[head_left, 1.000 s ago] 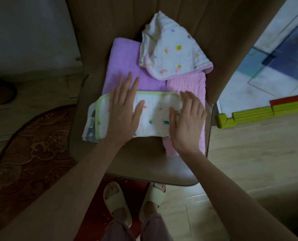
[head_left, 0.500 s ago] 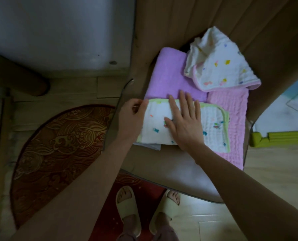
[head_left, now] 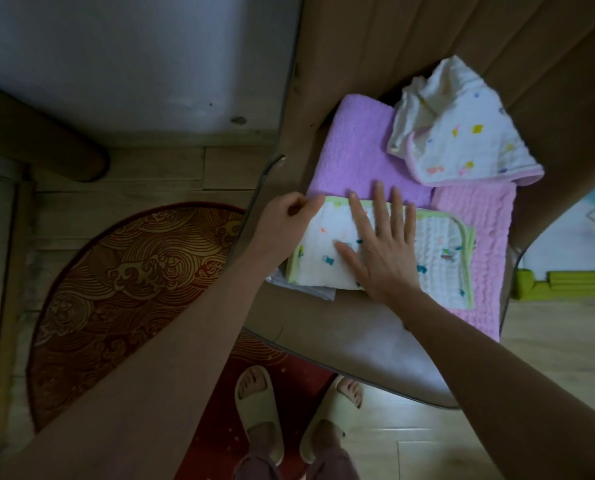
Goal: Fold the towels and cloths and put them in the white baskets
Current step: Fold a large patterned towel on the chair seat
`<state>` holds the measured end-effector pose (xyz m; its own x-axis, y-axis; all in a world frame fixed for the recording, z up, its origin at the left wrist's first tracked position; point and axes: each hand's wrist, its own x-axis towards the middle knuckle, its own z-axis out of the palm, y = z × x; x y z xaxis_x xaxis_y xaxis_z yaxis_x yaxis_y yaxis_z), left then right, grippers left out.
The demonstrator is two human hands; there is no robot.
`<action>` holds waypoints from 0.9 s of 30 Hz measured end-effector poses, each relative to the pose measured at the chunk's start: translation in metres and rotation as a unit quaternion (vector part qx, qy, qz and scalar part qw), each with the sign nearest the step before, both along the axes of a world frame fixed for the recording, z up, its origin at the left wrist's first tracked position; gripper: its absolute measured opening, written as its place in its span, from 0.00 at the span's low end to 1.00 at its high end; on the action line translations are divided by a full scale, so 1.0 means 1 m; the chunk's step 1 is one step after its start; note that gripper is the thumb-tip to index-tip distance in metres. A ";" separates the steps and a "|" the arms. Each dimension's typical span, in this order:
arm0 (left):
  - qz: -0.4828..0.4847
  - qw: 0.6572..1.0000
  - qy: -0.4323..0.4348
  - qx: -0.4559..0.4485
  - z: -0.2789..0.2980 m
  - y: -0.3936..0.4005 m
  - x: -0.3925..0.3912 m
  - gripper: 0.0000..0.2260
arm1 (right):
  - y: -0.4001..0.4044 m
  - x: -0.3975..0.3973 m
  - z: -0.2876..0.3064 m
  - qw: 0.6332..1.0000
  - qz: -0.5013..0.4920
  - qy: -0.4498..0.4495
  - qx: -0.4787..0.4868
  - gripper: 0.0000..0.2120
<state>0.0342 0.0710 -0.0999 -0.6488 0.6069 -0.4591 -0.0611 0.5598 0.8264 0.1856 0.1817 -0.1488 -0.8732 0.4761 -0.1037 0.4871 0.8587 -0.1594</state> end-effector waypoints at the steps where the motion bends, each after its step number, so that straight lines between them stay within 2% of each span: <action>1: 0.000 1.000 -0.013 0.006 0.000 -0.001 -0.002 0.14 | 0.000 0.000 0.000 1.000 0.000 0.001 0.000 0.34; 5: -0.004 0.999 -0.029 0.020 0.003 -0.003 -0.004 0.11 | 0.000 0.001 -0.002 1.000 -0.003 -0.003 0.003 0.34; 12: -0.031 0.996 -0.075 -0.025 0.007 -0.006 -0.004 0.14 | -0.001 0.000 -0.004 1.000 -0.001 -0.020 0.006 0.33; 16: 0.043 0.999 -0.004 0.005 0.007 0.001 -0.006 0.12 | 0.000 0.002 -0.005 1.000 0.002 -0.025 0.009 0.34; 19: 0.096 0.995 0.012 0.029 0.009 0.005 -0.004 0.07 | 0.001 0.002 -0.006 0.999 0.007 -0.032 0.010 0.34; 24: 0.132 0.990 -0.052 0.012 0.007 -0.001 0.002 0.13 | 0.001 0.002 -0.006 0.999 0.005 -0.034 0.001 0.34; 27: 0.181 0.974 -0.134 -0.004 0.005 -0.010 0.002 0.14 | 0.002 0.003 -0.005 0.999 0.005 -0.032 -0.001 0.34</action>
